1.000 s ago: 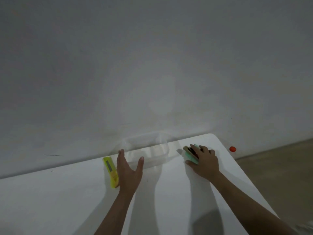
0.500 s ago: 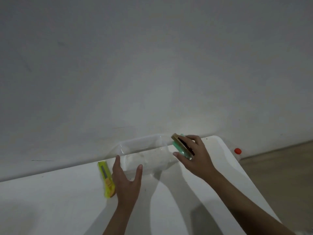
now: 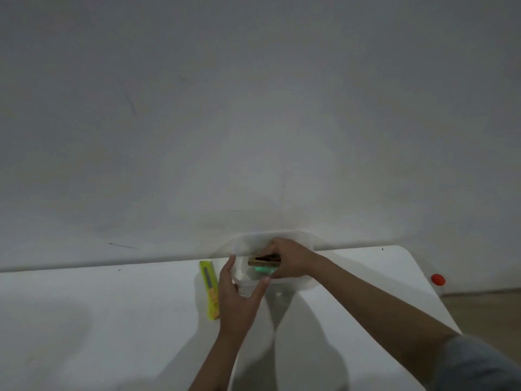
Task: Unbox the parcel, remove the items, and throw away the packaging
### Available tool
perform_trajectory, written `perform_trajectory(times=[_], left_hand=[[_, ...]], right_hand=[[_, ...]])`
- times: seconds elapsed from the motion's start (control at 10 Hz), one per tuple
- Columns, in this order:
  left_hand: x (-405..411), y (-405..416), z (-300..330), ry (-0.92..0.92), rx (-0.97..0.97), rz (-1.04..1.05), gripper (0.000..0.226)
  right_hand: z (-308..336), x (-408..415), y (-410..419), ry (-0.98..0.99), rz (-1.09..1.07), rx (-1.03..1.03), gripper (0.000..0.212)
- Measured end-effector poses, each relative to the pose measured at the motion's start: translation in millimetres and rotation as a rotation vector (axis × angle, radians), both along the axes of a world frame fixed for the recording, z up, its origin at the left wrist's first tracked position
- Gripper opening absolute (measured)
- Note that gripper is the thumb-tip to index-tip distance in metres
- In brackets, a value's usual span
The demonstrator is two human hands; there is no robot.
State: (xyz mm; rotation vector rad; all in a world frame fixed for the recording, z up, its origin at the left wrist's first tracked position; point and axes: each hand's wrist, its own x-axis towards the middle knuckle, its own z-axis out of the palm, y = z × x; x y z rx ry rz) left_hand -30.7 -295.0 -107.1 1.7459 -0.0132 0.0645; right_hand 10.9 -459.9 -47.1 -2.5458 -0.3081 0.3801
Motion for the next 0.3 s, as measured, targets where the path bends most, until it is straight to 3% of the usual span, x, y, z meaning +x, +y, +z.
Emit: perform_trajectory(times=[0.3], left_hand=[[-4, 1, 4, -0.082, 0.062, 0.019, 0.086]], right_hand=[[4, -1, 0, 0.062, -0.093, -0.018, 0.048]])
